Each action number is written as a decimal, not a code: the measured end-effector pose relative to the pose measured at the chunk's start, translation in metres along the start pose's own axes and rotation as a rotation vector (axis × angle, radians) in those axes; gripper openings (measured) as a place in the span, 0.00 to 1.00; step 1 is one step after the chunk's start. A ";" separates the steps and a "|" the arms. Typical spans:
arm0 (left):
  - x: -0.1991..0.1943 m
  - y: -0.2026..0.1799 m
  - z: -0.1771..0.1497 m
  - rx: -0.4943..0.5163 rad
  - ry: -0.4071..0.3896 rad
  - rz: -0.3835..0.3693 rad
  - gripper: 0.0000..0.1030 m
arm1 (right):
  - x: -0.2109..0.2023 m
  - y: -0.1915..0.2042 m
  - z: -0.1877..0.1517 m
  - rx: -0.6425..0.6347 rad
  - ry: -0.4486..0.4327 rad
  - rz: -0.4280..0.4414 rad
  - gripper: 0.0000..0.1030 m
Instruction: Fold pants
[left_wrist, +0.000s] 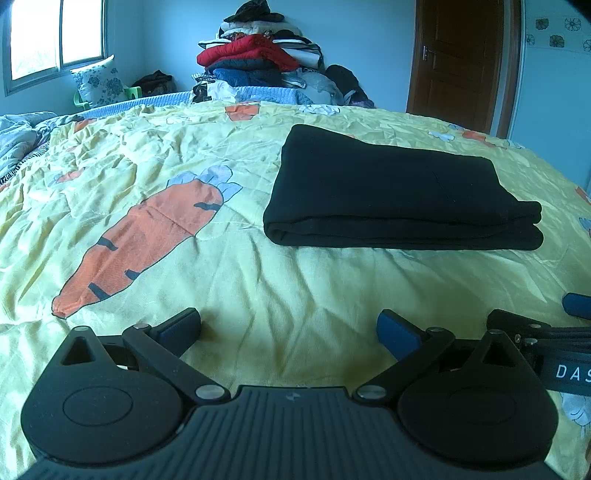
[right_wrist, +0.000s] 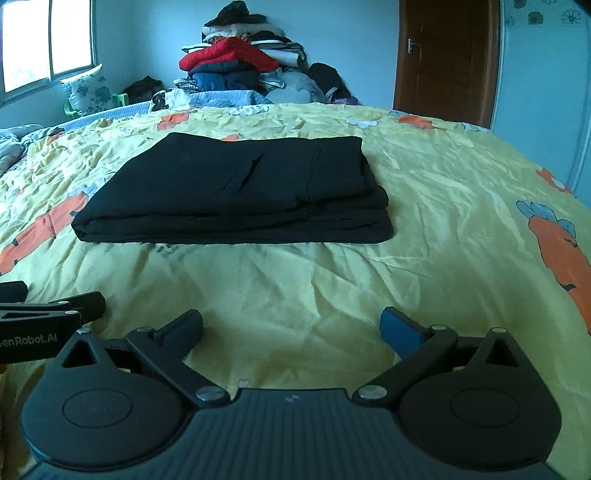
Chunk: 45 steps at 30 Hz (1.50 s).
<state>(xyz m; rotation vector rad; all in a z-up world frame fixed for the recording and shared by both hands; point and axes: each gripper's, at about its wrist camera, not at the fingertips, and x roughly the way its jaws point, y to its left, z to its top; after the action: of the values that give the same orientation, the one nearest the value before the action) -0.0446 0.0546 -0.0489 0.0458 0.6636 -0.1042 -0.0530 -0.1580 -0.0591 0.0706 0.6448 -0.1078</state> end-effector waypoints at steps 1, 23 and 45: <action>0.000 0.000 0.000 -0.001 0.000 -0.001 1.00 | 0.000 0.001 0.000 -0.005 0.003 0.000 1.00; 0.000 0.000 -0.001 -0.004 0.000 0.004 1.00 | 0.004 -0.008 0.003 -0.021 0.005 0.002 1.00; 0.000 0.000 -0.001 -0.004 0.000 0.003 1.00 | 0.004 -0.009 0.003 -0.021 0.005 0.002 1.00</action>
<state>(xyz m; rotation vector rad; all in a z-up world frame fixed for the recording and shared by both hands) -0.0455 0.0545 -0.0495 0.0433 0.6640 -0.0996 -0.0493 -0.1673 -0.0598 0.0512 0.6509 -0.0990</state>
